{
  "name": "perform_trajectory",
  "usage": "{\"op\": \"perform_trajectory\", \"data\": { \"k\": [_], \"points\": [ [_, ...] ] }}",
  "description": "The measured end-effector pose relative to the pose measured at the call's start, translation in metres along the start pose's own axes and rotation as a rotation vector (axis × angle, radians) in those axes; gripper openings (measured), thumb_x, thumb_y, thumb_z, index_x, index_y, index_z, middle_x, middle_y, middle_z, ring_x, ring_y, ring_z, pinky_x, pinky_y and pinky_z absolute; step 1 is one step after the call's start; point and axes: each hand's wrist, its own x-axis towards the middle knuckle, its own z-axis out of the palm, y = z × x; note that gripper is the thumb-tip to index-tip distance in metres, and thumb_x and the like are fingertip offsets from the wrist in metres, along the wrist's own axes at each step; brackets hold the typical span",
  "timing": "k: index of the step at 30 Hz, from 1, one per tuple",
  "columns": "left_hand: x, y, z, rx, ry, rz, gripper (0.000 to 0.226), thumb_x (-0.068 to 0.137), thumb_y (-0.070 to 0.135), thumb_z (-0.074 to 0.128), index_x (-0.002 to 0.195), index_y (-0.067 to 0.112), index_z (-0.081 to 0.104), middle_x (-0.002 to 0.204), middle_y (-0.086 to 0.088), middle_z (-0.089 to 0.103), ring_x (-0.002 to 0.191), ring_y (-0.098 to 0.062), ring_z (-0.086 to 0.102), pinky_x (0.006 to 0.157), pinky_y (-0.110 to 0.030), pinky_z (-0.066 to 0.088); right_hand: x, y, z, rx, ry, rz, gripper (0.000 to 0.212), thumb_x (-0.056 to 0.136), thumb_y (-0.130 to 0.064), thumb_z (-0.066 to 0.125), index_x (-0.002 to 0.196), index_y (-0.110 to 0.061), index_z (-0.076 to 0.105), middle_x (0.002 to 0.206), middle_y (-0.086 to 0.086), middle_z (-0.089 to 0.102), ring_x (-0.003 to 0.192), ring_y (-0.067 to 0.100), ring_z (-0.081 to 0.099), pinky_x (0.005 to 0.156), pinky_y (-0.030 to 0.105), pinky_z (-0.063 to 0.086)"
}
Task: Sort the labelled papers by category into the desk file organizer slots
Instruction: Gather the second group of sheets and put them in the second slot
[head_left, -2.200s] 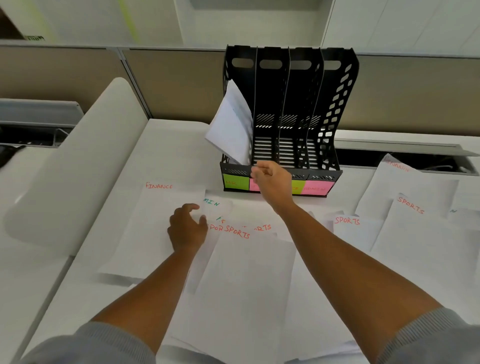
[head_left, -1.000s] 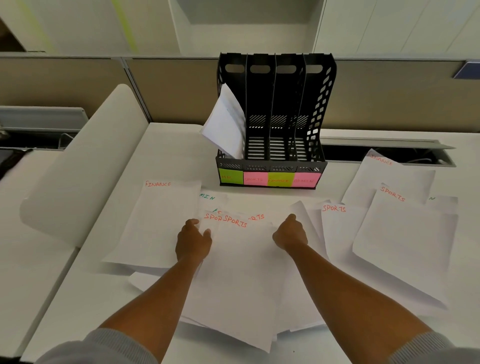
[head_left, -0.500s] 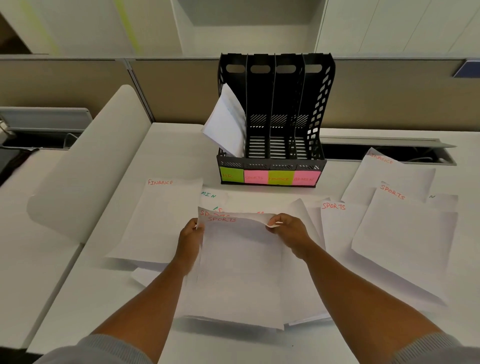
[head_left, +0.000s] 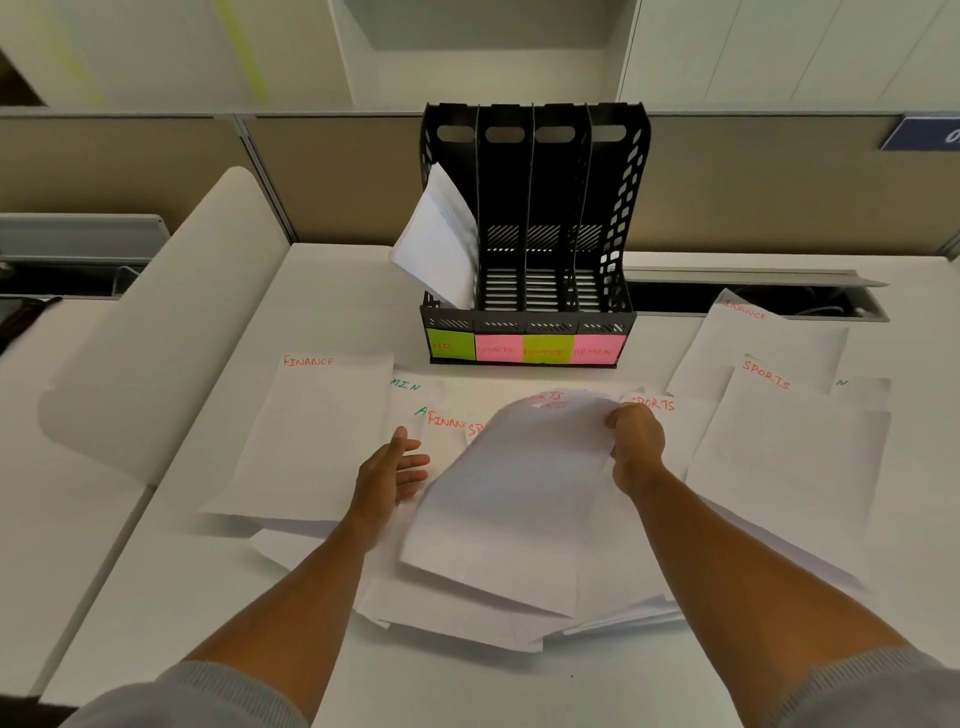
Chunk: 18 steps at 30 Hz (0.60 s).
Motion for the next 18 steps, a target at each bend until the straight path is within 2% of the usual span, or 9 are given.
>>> {"op": "perform_trajectory", "data": {
  "k": [3,6,7,9,11,13,16,18],
  "points": [
    [-0.005,0.005,0.012,0.068,-0.087,0.018,0.061,0.088,0.066,0.041,0.116,0.018,0.065,0.106,-0.006,0.073,0.095,-0.023,0.070,0.074,-0.029,0.055,0.001,-0.002,-0.001,-0.135,0.027,-0.058,0.012,0.072,-0.002,0.048,0.071,-0.013,0.054,0.078,0.005,0.053,0.069,0.019,0.046,0.057,0.030,0.037],
    [-0.009,0.011,0.023,0.128,-0.181,0.041,0.062,0.082,0.072,0.052,0.109,0.018,0.063,0.103,0.000,0.068,0.093,-0.018,0.063,0.083,-0.028,0.049,-0.003,0.007,0.002,-0.261,-0.077,-0.087,0.011,0.079,-0.003,0.052,0.081,-0.013,0.058,0.081,0.005,0.055,0.070,0.018,0.050,0.054,0.027,0.039],
    [-0.010,0.011,0.025,0.192,-0.206,0.066,0.053,0.080,0.069,0.058,0.105,0.022,0.062,0.100,0.004,0.066,0.094,-0.015,0.060,0.084,-0.026,0.047,-0.005,0.011,0.003,-0.282,-0.135,-0.087,0.011,0.080,-0.004,0.054,0.086,-0.012,0.059,0.084,0.005,0.057,0.073,0.019,0.053,0.055,0.027,0.041],
    [-0.009,0.008,0.028,0.337,-0.197,0.098,0.042,0.083,0.051,0.070,0.112,0.022,0.065,0.104,0.007,0.069,0.097,-0.012,0.064,0.088,-0.028,0.051,-0.009,0.019,0.005,-0.328,-0.234,-0.095,0.009,0.082,-0.008,0.058,0.087,-0.014,0.062,0.088,0.006,0.062,0.079,0.021,0.057,0.062,0.030,0.048],
    [-0.008,0.005,0.029,0.417,-0.098,0.104,0.034,0.087,0.032,0.071,0.117,0.017,0.065,0.109,-0.002,0.071,0.097,-0.020,0.067,0.084,-0.031,0.054,-0.010,0.025,0.008,-0.401,-0.274,-0.130,0.005,0.081,-0.009,0.060,0.081,-0.014,0.062,0.089,0.008,0.064,0.081,0.024,0.059,0.071,0.038,0.053],
    [-0.008,0.002,0.027,0.419,0.029,0.117,0.034,0.091,0.027,0.066,0.120,0.010,0.064,0.112,-0.009,0.070,0.100,-0.027,0.066,0.085,-0.035,0.055,-0.009,0.028,0.008,-0.501,-0.245,-0.203,0.007,0.080,-0.008,0.057,0.079,-0.014,0.061,0.089,0.008,0.065,0.081,0.023,0.061,0.077,0.040,0.055],
    [-0.008,0.003,0.015,0.462,0.211,0.135,0.038,0.095,0.026,0.058,0.126,0.006,0.060,0.121,-0.015,0.067,0.111,-0.035,0.062,0.096,-0.043,0.052,-0.005,0.027,-0.001,-0.704,-0.123,-0.320,0.022,0.081,-0.006,0.056,0.101,-0.013,0.063,0.104,0.004,0.065,0.096,0.022,0.060,0.082,0.032,0.053],
    [-0.007,0.004,0.002,0.561,0.322,0.142,0.039,0.097,0.027,0.051,0.130,0.006,0.057,0.126,-0.017,0.064,0.115,-0.037,0.060,0.097,-0.045,0.050,-0.002,0.026,-0.007,-0.795,-0.062,-0.353,0.032,0.079,-0.005,0.060,0.111,-0.010,0.060,0.112,0.005,0.062,0.105,0.024,0.058,0.084,0.032,0.050]
  ]
}}
